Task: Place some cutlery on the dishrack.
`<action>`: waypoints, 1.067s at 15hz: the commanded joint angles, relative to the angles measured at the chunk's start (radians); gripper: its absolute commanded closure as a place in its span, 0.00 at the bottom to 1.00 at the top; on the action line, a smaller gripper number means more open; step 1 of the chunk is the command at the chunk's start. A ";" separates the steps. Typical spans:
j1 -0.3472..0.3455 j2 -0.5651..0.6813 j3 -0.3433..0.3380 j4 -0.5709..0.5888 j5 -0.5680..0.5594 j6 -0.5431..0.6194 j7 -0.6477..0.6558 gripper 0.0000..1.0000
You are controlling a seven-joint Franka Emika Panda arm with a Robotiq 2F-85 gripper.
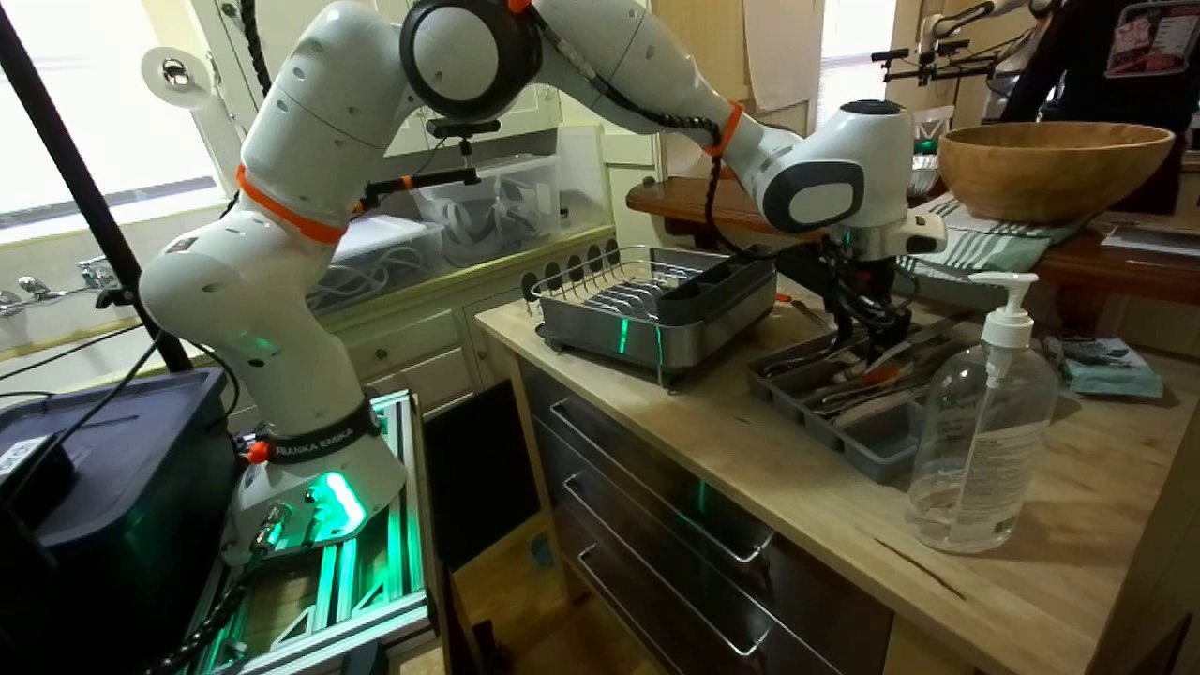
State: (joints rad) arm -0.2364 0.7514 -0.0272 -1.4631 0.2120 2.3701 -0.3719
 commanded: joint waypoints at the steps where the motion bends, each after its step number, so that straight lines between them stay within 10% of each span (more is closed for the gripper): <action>1: -0.020 0.075 0.026 0.110 -0.026 -0.072 0.017 0.44; 16: -0.006 0.076 0.029 0.173 -0.063 -0.140 0.011 0.32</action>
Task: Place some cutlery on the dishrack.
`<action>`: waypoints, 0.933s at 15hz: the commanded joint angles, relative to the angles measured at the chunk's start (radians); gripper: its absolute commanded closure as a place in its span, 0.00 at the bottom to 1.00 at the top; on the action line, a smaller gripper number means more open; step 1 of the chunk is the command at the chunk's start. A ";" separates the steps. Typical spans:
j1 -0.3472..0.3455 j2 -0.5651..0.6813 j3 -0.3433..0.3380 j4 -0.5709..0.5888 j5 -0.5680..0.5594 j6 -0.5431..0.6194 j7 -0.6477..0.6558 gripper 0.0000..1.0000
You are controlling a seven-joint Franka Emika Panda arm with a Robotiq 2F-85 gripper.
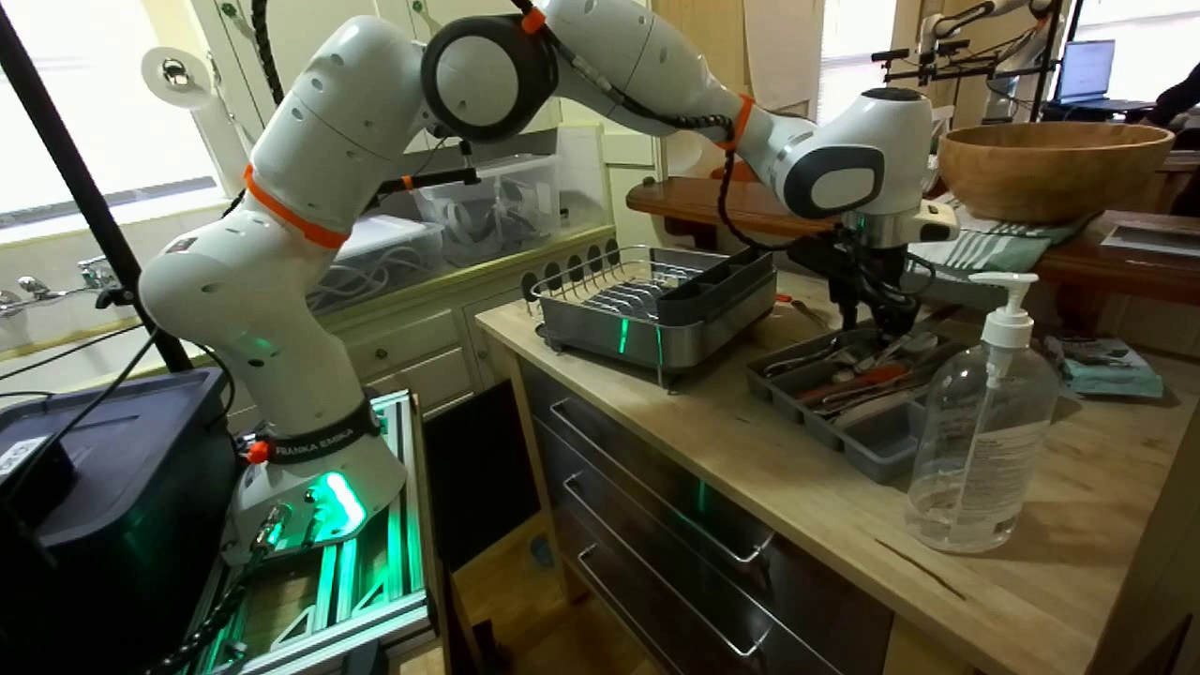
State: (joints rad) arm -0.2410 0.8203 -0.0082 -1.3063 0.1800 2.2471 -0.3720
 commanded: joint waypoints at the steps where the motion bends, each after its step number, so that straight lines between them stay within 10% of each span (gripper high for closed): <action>1: 0.001 0.003 0.010 0.012 -0.035 -0.011 0.013 0.32; 14: -0.001 0.045 0.005 0.045 -0.044 -0.072 0.027 0.28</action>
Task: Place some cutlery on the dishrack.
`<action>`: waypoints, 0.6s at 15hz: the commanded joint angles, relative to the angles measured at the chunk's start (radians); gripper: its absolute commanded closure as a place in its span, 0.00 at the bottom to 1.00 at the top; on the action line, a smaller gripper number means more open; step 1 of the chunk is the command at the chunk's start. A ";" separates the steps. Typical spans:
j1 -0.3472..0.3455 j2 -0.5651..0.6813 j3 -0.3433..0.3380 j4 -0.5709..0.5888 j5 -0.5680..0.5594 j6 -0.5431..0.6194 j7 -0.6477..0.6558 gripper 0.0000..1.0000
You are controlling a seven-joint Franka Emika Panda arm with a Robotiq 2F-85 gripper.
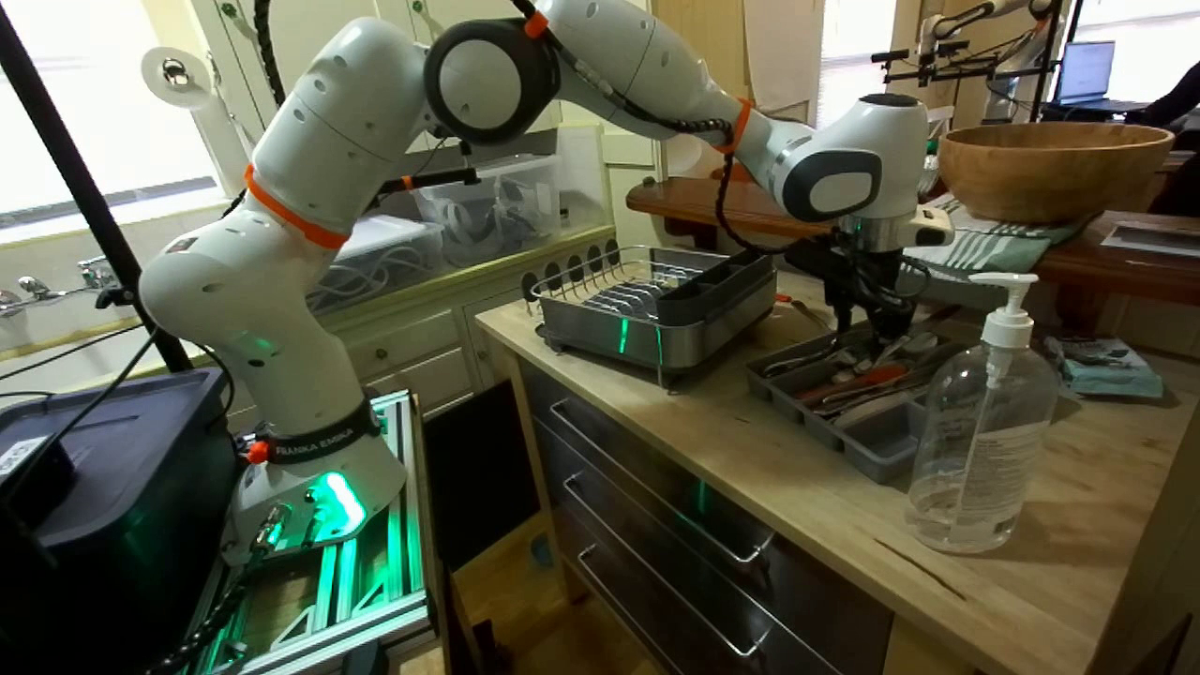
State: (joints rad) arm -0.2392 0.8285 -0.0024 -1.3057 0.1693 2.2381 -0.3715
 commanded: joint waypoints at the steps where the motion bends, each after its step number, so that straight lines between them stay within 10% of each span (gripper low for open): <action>1: 0.000 0.042 -0.002 0.051 -0.039 -0.085 0.026 0.28; 9: 0.006 0.065 -0.003 0.086 -0.064 -0.142 0.026 0.99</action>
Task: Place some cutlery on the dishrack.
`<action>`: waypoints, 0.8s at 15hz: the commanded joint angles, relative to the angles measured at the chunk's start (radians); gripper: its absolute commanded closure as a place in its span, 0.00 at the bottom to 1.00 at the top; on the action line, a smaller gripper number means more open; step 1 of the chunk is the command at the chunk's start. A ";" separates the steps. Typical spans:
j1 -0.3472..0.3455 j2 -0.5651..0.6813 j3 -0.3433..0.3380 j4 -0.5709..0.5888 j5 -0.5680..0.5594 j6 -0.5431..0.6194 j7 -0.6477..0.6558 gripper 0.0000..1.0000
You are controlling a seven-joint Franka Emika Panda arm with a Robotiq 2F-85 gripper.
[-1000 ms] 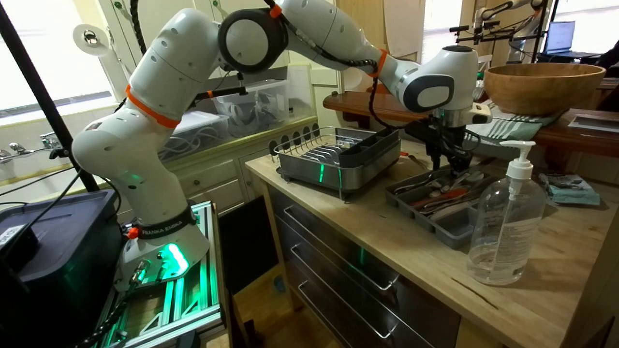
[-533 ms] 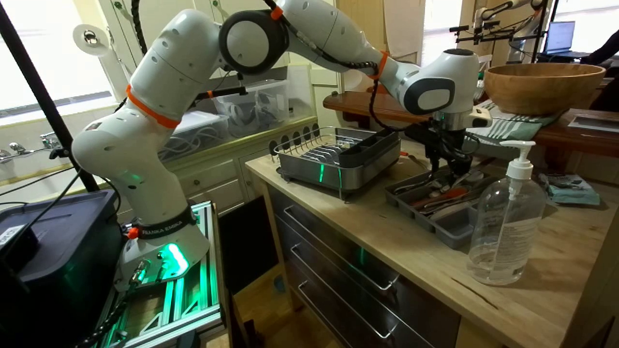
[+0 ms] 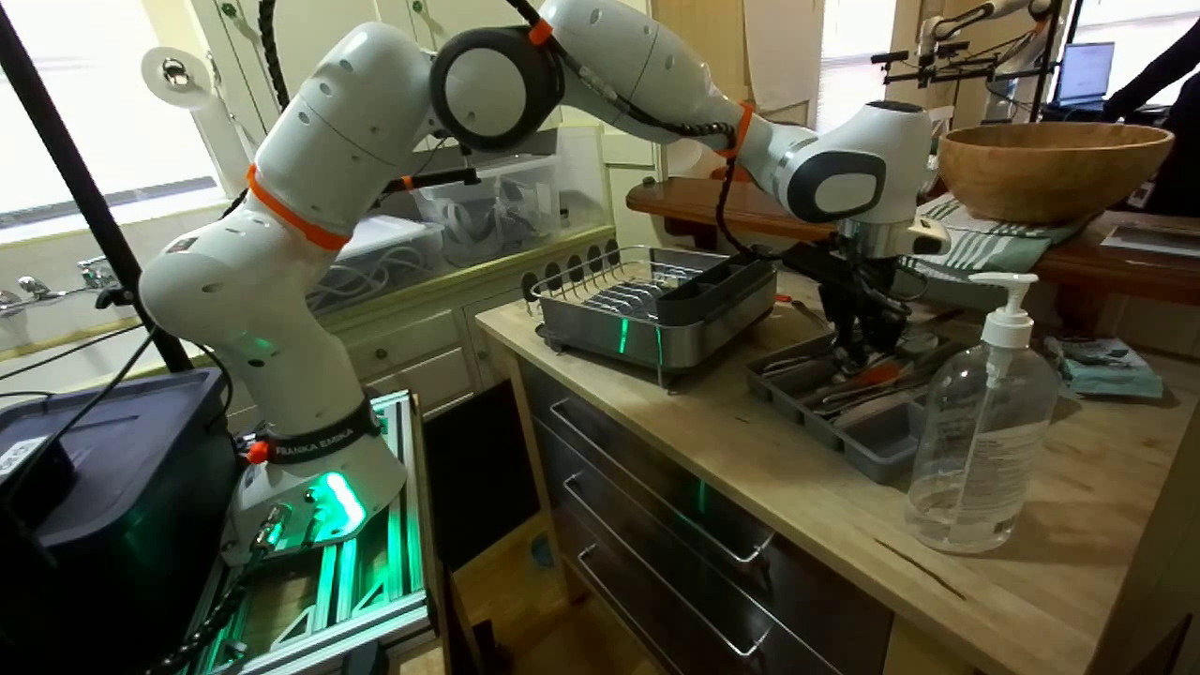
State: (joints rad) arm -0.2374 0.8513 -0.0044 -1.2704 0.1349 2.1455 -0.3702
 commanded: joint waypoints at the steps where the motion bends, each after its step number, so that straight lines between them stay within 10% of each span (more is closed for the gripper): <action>1: 0.006 0.045 0.000 0.058 -0.029 -0.060 0.025 0.99; 8: 0.024 -0.003 -0.030 0.031 -0.071 -0.072 0.055 0.99; 9: 0.029 -0.003 -0.037 0.030 -0.084 -0.070 0.067 0.72; 12: 0.045 0.005 -0.058 0.038 -0.127 -0.072 0.108 0.58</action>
State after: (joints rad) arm -0.2150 0.8497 -0.0358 -1.2507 0.0600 2.1126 -0.3138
